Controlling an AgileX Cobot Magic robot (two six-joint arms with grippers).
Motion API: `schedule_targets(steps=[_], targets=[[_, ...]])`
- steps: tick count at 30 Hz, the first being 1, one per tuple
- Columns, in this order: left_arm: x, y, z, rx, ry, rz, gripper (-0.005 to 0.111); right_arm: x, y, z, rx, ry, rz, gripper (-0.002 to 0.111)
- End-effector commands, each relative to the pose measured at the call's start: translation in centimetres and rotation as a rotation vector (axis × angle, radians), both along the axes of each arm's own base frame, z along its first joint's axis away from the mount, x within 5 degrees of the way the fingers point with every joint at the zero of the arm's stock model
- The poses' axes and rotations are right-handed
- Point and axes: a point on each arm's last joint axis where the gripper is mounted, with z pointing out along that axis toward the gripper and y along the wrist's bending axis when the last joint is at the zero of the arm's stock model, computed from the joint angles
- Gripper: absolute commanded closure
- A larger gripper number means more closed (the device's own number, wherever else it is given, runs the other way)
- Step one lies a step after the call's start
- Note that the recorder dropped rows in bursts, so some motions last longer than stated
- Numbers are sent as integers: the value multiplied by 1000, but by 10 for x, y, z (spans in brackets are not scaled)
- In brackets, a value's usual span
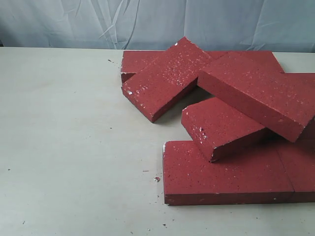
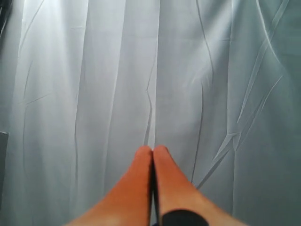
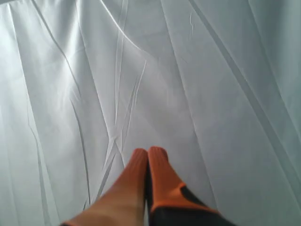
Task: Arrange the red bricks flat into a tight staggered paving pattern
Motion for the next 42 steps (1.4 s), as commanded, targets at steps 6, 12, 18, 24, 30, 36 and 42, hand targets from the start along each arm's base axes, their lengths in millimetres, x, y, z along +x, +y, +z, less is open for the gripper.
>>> schedule_targets(steps=[6, 12, 18, 24, 30, 36, 42], targets=[[65, -1, 56, -14, 130, -4, 107, 21, 2, 62, -27, -11, -10, 109], [113, -1, 81, -13, 202, 6, 107, 45, 4, 101, -35, -6, -11, 109], [141, -3, 89, 286, 361, 83, 107, 72, 6, 130, -94, 21, -32, 109], [160, -1, 81, 402, 608, 166, 107, 104, 10, 144, -237, 218, -45, 109], [166, -19, 79, 546, 741, 150, 107, 128, 12, 152, -414, 496, -43, 109], [172, -43, 69, 681, 960, 37, 107, 156, 8, 146, -568, 825, -44, 109], [184, -70, 48, 696, 1163, -232, 107, 200, 15, 117, -663, 999, 44, 109]])
